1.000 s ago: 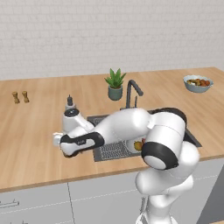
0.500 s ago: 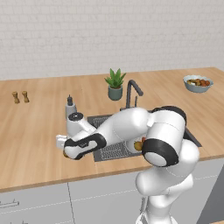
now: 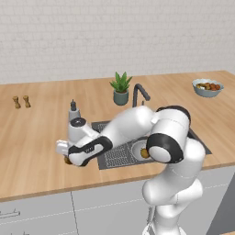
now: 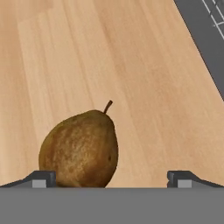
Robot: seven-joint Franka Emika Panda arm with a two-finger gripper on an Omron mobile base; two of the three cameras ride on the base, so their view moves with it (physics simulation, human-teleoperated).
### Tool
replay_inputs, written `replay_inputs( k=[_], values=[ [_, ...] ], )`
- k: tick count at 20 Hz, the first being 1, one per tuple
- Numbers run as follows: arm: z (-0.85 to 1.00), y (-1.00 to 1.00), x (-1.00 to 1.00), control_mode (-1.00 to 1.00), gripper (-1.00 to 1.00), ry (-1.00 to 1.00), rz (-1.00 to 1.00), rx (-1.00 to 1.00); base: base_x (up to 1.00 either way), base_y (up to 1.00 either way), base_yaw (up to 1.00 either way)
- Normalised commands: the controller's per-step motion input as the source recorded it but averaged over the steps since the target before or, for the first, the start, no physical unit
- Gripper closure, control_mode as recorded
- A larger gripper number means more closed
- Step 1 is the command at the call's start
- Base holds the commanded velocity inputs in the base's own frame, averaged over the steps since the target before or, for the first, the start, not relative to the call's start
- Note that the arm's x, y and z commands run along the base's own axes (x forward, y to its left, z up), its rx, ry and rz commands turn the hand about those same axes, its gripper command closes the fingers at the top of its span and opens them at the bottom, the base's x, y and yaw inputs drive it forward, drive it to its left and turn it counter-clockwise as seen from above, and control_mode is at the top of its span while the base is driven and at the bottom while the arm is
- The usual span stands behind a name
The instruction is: Put the colander in the sink, put the pear, pear, orange in the colander, and turn on the sink faucet and pour water over the colander.
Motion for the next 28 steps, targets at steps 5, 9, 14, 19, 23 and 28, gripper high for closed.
replay_inputs(
  k=[5, 9, 14, 19, 23, 28],
  values=[
    [0.0, 0.17, 0.2, -1.0, -1.0, 0.0, -0.01, 0.0, 0.0, 0.0, 0.0],
    [0.0, 0.04, 0.21, -1.0, -1.0, 0.0, -0.03, 0.0, 0.0, 0.0, 0.0],
    [-0.1, 0.03, 0.05, -1.0, -1.0, 0.0, -0.04, 0.0, 0.0, 0.0, 0.0],
    [-0.16, 0.1, 0.07, -1.0, -1.0, 0.0, -0.05, 0.0, 0.0, 0.0, 0.0],
    [-0.13, 0.14, 0.24, -1.0, -1.0, 0.0, -0.06, 0.0, 0.0, 0.0, 0.0],
    [-0.17, 0.17, 0.25, -1.0, 1.0, 0.0, -0.07, 0.0, 0.0, 0.0, 0.0]
  ],
)
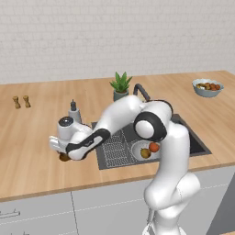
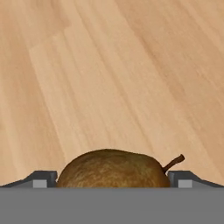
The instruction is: Put the colander in the sink, put the pear, pear, orange in the colander, and turn on the sink faucet and pour water over the colander.
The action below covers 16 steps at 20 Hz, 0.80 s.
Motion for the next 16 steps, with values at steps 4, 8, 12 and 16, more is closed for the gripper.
replay_inputs(
  k=[4, 8, 12, 16],
  values=[
    [-0.09, 0.17, 0.2, -1.0, 1.0, 0.01, -0.06, 0.0, 0.0, 0.0, 0.0],
    [0.0, 0.0, 0.0, -1.0, 1.0, 0.01, 0.0, 0.0, 0.0, 0.0, 0.0],
    [0.03, -0.37, -0.04, -1.0, 1.0, 0.0, 0.0, 0.0, 0.0, 0.0, 0.0],
    [0.24, -0.91, -0.18, -1.0, 1.0, 0.01, 0.01, 0.04, 0.0, 0.0, 0.0]
  ],
)
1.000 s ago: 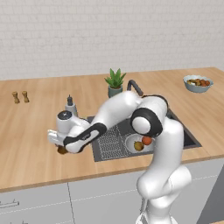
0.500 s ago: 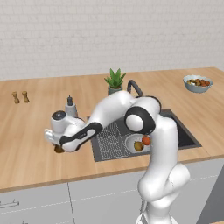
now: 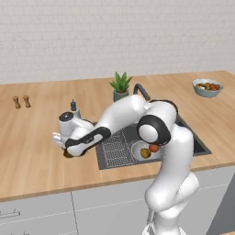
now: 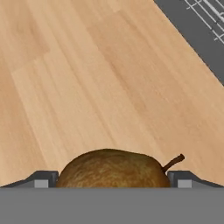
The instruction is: Put the colander in the sink, put the pear, pear, orange in the colander, and turn on the sink faucet and pour water over the colander.
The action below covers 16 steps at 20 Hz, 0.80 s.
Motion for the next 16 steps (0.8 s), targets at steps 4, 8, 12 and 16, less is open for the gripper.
replay_inputs(
  k=[4, 8, 12, 16],
  values=[
    [0.27, -1.0, -0.11, -1.0, 1.0, 0.0, 0.03, 0.1, 0.0, 0.0, 0.0],
    [0.24, -1.0, -0.17, -1.0, 1.0, 0.0, 0.03, 0.11, 0.0, 0.0, 0.0],
    [0.11, -1.0, -0.3, -1.0, 1.0, 0.0, 0.08, 0.11, 0.0, 0.0, 0.0],
    [0.0, -1.0, -0.36, -1.0, 1.0, 0.0, 0.13, 0.13, 0.0, 0.0, 0.0]
  ],
)
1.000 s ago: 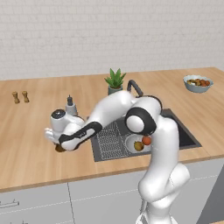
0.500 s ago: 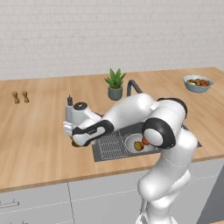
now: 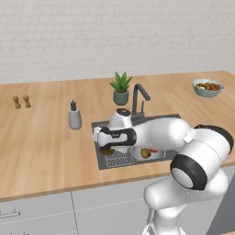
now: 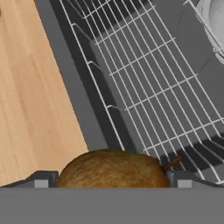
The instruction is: Put the colander in the sink, put the pear, pear, orange in the colander, and turn on the sink faucet and pour water over the colander.
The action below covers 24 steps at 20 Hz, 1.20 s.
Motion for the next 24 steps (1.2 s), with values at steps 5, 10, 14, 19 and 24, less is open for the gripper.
replay_inputs(
  k=[5, 10, 14, 19, 24],
  values=[
    [0.01, -1.0, -0.2, -1.0, 1.0, 0.0, 0.16, 0.1, 0.0, 0.0, 0.0],
    [0.1, -1.0, -0.02, -1.0, 1.0, 0.01, 0.15, 0.1, 0.0, 0.0, 0.0],
    [0.05, -1.0, 0.05, -1.0, 1.0, 0.02, 0.08, 0.04, 0.0, 0.0, 0.0],
    [0.04, -0.91, 0.25, -1.0, 1.0, 0.06, 0.04, 0.0, 0.0, 0.0, 0.0],
    [0.0, -0.7, 0.32, -1.0, 1.0, 0.07, 0.01, 0.0, 0.0, 0.0, 0.0]
  ],
)
